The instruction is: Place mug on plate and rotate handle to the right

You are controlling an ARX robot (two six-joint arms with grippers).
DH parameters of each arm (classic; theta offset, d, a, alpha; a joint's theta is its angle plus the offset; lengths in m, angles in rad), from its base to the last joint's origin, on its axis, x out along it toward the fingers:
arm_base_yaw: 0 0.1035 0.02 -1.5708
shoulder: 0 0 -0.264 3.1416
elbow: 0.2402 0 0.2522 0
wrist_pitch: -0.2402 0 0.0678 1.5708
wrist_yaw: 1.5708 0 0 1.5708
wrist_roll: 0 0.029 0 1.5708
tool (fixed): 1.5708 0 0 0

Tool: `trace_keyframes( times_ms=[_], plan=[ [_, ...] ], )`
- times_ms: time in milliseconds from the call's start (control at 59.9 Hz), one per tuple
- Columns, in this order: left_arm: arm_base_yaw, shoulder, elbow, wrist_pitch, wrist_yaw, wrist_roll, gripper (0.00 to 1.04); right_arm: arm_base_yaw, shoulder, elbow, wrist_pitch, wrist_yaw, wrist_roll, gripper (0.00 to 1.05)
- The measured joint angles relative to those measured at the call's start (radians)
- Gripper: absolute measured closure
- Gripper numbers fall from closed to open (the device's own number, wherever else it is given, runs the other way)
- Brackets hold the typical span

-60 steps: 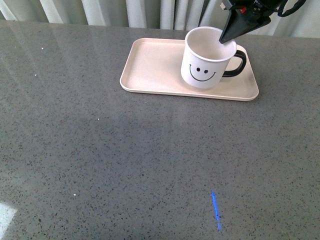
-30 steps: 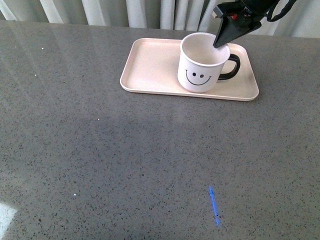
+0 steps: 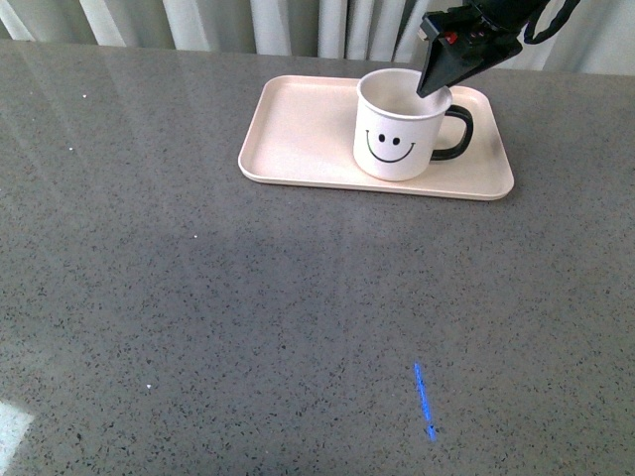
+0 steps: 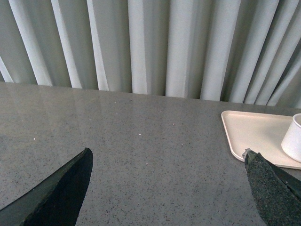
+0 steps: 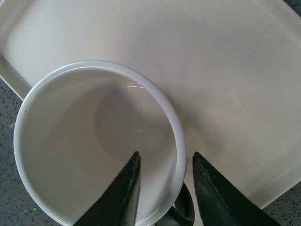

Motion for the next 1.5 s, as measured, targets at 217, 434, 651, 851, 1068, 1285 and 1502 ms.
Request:
trace_keyframes(
  times_ms=[217, 434, 651, 851, 1068, 1285, 1502],
  plan=[
    [0.000, 0.000, 0.000, 0.000, 0.000, 0.000, 0.09, 0.000, 0.000, 0.009, -0.003, -0.019, -0.003, 0.30],
    [0.000, 0.000, 0.000, 0.000, 0.000, 0.000, 0.09, -0.002, -0.145, -0.125, 0.128, -0.127, 0.011, 0.09],
    [0.000, 0.000, 0.000, 0.000, 0.000, 0.000, 0.09, 0.007, -0.441, -0.534, 0.617, 0.025, 0.140, 0.19],
    [0.000, 0.000, 0.000, 0.000, 0.000, 0.000, 0.09, 0.003, -0.739, -1.334, 1.754, 0.311, 0.422, 0.61],
    [0.000, 0.000, 0.000, 0.000, 0.000, 0.000, 0.09, -0.027, -0.954, -1.735, 1.953, 0.266, 0.448, 1.03],
    [0.000, 0.000, 0.000, 0.000, 0.000, 0.000, 0.09, -0.046, -1.091, -1.928, 1.997, 0.267, 0.455, 1.03],
    [0.000, 0.000, 0.000, 0.000, 0.000, 0.000, 0.09, -0.046, -1.257, -2.099, 2.000, 0.265, 0.454, 1.03]
  ],
)
